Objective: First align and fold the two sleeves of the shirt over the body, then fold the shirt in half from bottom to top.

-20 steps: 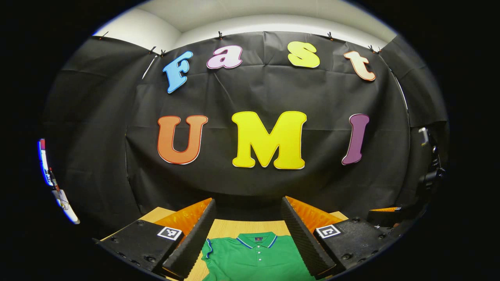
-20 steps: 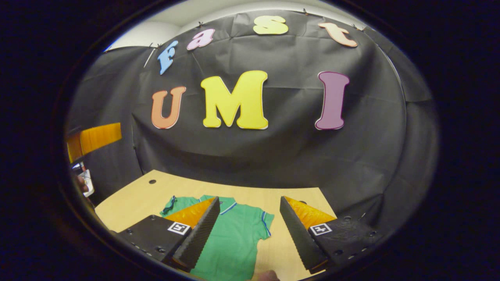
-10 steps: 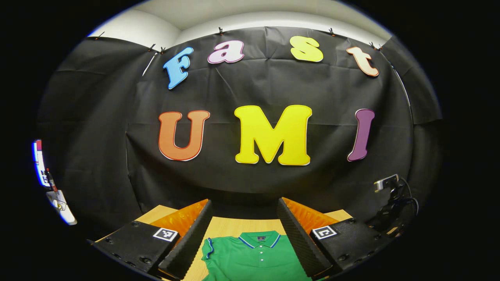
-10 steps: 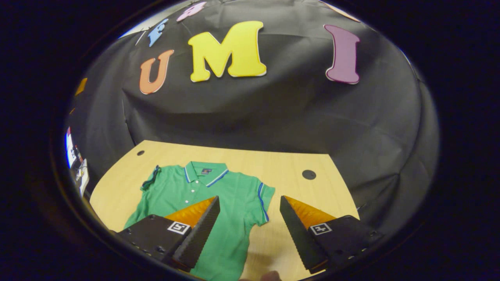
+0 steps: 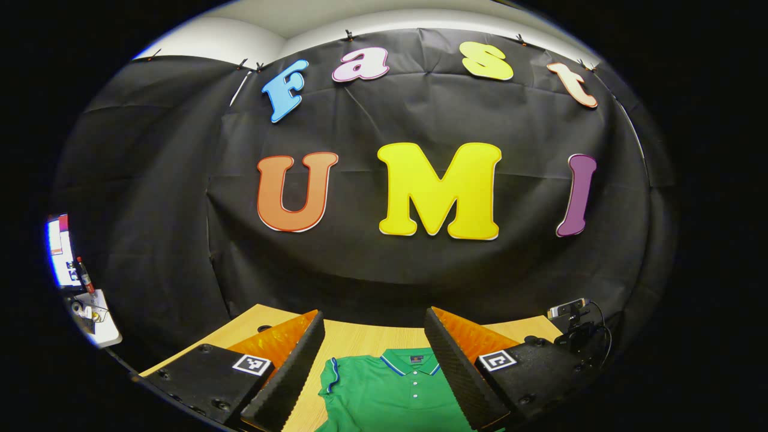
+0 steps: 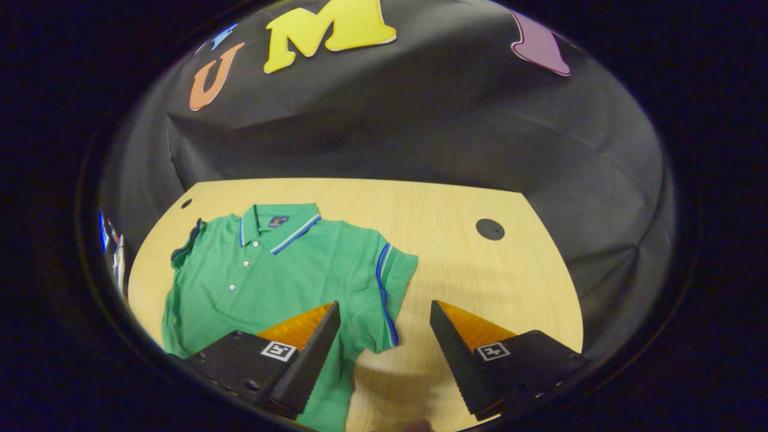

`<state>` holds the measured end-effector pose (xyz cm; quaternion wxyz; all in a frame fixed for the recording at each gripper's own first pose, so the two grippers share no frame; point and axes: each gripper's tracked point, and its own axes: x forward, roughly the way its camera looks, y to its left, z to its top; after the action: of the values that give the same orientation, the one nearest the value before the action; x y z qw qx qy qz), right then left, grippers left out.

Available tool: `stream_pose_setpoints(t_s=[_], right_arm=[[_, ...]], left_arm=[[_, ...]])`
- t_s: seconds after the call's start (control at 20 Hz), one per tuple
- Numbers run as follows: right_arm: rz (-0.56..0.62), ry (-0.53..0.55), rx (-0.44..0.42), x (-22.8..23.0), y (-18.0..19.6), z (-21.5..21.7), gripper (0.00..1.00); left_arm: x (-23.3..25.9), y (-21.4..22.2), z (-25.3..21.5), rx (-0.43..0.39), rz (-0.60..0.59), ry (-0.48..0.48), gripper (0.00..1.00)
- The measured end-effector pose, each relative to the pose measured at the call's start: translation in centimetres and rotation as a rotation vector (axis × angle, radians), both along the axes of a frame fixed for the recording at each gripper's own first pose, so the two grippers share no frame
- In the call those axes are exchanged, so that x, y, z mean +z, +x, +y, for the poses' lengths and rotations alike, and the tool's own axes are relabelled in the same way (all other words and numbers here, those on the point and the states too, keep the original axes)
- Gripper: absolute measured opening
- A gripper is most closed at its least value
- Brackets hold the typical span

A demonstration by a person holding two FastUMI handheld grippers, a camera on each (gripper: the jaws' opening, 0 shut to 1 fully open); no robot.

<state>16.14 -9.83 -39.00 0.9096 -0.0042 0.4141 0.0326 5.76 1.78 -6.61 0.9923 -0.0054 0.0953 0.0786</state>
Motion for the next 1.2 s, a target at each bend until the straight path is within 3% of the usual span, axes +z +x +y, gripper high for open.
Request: stream_pose_setpoints(t_s=[0.2,0.25,0.35,0.4,0.55,0.6,0.65,1.0,1.2], right_arm=[[0.048,0.013,0.000,-2.1,0.5,0.3,0.86],[0.053,0.013,0.005,-2.4,0.6,0.5,0.74],[0.080,0.014,0.009,-3.0,0.6,0.6,0.60],[0.095,0.003,0.008,-3.5,0.7,0.5,0.61],[0.129,0.005,-0.002,-4.2,0.5,0.2,0.21],[0.143,-0.004,-0.010,-4.1,0.1,0.0,0.22],[0.137,0.011,-0.021,-4.5,0.6,-0.1,0.01],[0.085,0.090,-0.053,0.8,0.4,2.0,0.02],[0.017,0.075,0.016,4.0,1.1,6.1,0.02]], left_arm=[[-0.8,0.0,-0.4,0.006,0.029,0.000,1.00],[-0.8,0.1,-0.3,0.007,0.028,0.007,1.00],[-0.8,0.1,-0.4,0.008,0.029,0.012,1.00],[-0.9,0.2,-0.4,0.010,0.031,0.015,1.00],[-1.0,0.1,-0.1,0.013,0.037,0.024,1.00],[-0.9,0.0,-0.1,0.015,0.036,0.026,1.00],[-0.8,-0.1,0.0,0.017,0.036,0.028,1.00],[-0.6,-1.0,1.4,0.044,0.028,0.017,1.00],[-0.8,-2.2,3.1,0.080,0.034,-0.007,1.00]])
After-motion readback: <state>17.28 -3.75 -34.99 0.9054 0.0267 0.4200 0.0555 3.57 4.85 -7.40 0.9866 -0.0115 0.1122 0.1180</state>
